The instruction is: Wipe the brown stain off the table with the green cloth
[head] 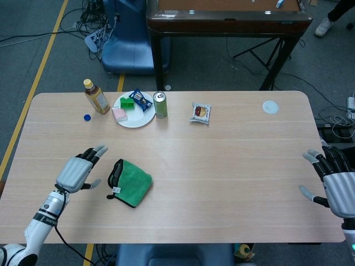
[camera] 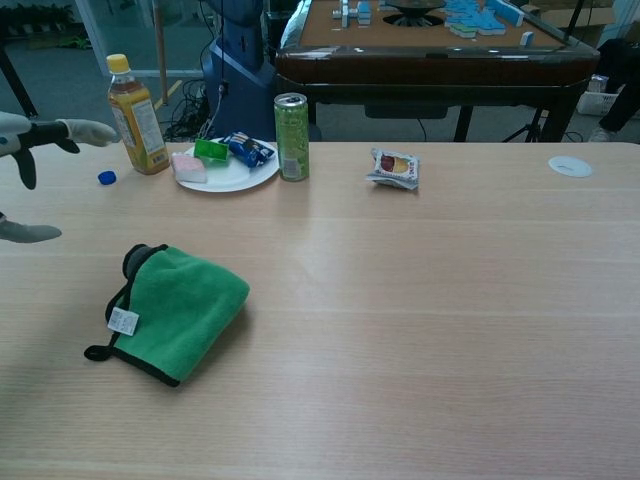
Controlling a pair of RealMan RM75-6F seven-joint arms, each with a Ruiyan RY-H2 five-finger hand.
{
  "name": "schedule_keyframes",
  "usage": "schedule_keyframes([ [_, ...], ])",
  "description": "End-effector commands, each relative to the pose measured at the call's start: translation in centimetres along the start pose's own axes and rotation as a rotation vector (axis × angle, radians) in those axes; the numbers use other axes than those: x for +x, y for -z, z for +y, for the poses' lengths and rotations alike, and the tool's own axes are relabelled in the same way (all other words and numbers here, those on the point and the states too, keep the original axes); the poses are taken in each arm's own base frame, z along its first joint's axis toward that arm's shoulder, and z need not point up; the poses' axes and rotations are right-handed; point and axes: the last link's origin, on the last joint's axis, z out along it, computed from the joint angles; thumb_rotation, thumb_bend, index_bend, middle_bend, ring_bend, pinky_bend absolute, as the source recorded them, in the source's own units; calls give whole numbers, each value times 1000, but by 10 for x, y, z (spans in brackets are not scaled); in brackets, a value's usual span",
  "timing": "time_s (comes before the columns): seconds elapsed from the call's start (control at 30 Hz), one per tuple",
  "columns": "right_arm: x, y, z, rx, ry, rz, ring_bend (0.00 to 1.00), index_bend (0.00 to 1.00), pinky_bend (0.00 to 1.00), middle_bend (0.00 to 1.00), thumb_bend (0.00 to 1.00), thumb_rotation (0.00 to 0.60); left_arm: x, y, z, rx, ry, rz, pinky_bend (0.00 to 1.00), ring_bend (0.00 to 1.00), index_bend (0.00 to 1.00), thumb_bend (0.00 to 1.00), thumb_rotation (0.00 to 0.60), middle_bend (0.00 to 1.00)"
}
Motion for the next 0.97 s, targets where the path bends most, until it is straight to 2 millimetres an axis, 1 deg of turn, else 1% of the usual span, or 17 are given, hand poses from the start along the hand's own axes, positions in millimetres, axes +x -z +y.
schedule_keyframes([
  [0.03,-2,-2,-1,3,-4,-5,88,207,21,216,266,600,4,23,-21,107,16,46,363,127,72,224,600,72],
  [0.2,-7,-5,-3,21,-10,-19,88,207,21,216,266,600,6,55,-42,227,34,87,352,127,75,224,600,72],
  [0.47,-14,-11,-10,71,-18,-55,88,207,21,216,266,600,0,97,-56,335,19,141,336,127,85,223,600,72],
  [0.6,-17,-13,-14,99,-21,-71,88,207,22,216,266,600,-1,110,-59,368,22,158,328,127,85,223,600,72],
  [0.73,-21,-14,-17,118,-27,-83,88,207,21,216,266,600,-2,120,-62,396,21,166,328,127,86,224,600,72],
  [0.97,-24,-14,-20,125,-32,-90,88,207,21,216,266,600,-2,126,-62,410,20,176,322,127,87,224,600,72],
])
